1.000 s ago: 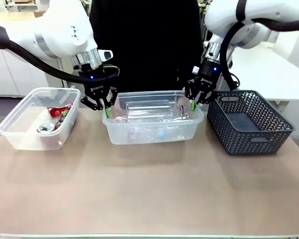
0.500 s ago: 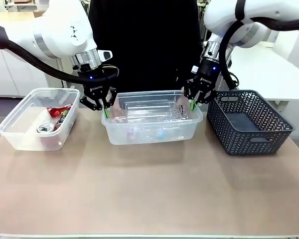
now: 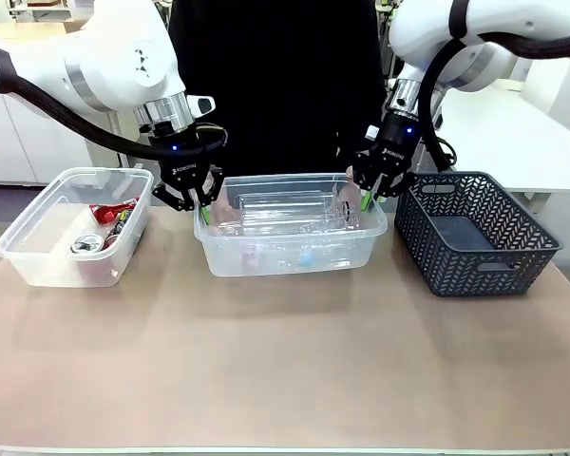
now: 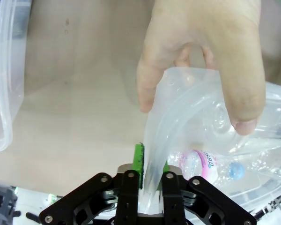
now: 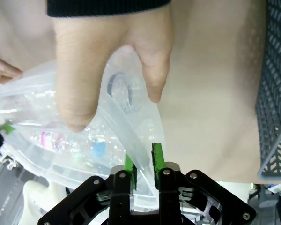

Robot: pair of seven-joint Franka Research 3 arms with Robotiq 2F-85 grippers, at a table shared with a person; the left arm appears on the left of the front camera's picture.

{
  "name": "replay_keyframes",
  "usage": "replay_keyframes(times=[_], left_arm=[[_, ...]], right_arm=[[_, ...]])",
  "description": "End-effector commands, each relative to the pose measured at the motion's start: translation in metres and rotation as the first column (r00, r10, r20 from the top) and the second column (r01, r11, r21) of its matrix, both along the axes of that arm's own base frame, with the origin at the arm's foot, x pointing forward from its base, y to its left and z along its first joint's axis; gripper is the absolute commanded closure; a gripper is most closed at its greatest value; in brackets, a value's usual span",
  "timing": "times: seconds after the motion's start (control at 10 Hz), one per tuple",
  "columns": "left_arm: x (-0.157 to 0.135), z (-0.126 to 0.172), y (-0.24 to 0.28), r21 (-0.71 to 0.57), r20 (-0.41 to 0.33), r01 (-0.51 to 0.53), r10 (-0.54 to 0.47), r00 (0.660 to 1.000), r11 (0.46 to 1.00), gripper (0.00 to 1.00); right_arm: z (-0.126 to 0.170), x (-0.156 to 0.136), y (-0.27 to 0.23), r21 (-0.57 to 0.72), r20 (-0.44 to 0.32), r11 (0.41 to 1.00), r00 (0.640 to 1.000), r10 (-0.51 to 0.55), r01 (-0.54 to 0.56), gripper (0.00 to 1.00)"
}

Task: Sort the waste into each basket.
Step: Release the Organizing box you were holding.

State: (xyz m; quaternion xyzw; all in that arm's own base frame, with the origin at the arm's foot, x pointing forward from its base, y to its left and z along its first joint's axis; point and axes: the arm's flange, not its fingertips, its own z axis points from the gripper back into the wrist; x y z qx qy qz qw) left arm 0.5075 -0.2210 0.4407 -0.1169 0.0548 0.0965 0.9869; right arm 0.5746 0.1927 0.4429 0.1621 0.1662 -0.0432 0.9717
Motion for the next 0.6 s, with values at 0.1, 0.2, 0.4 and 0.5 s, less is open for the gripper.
replay_keyframes(times=[0.1, 0.2, 0.4, 0.5], left_arm=[[-0.004, 0.007, 0.005, -0.018, 0.0, 0.0, 0.0, 1.0, 1.0, 0.0], [-0.008, 0.016, 0.009, -0.012, 0.031, -0.008, 0.009, 0.999, 1.0, 0.0], [-0.029, 0.045, 0.017, -0.049, 0.148, 0.001, 0.006, 0.989, 0.999, 0.01], [-0.044, 0.059, 0.023, -0.093, 0.222, 0.015, 0.006, 0.975, 0.996, 0.0]], right_arm=[[0.018, -0.028, -0.012, 0.056, 0.187, 0.998, 0.982, -0.026, 0.015, 0.32], [0.031, -0.038, -0.018, 0.076, 0.241, 0.997, 0.97, -0.032, 0.014, 0.0], [0.06, -0.069, -0.033, 0.117, 0.394, 0.993, 0.918, -0.047, 0.001, 0.0], [0.07, -0.085, -0.04, 0.155, 0.444, 0.988, 0.895, -0.048, -0.023, 0.0]])
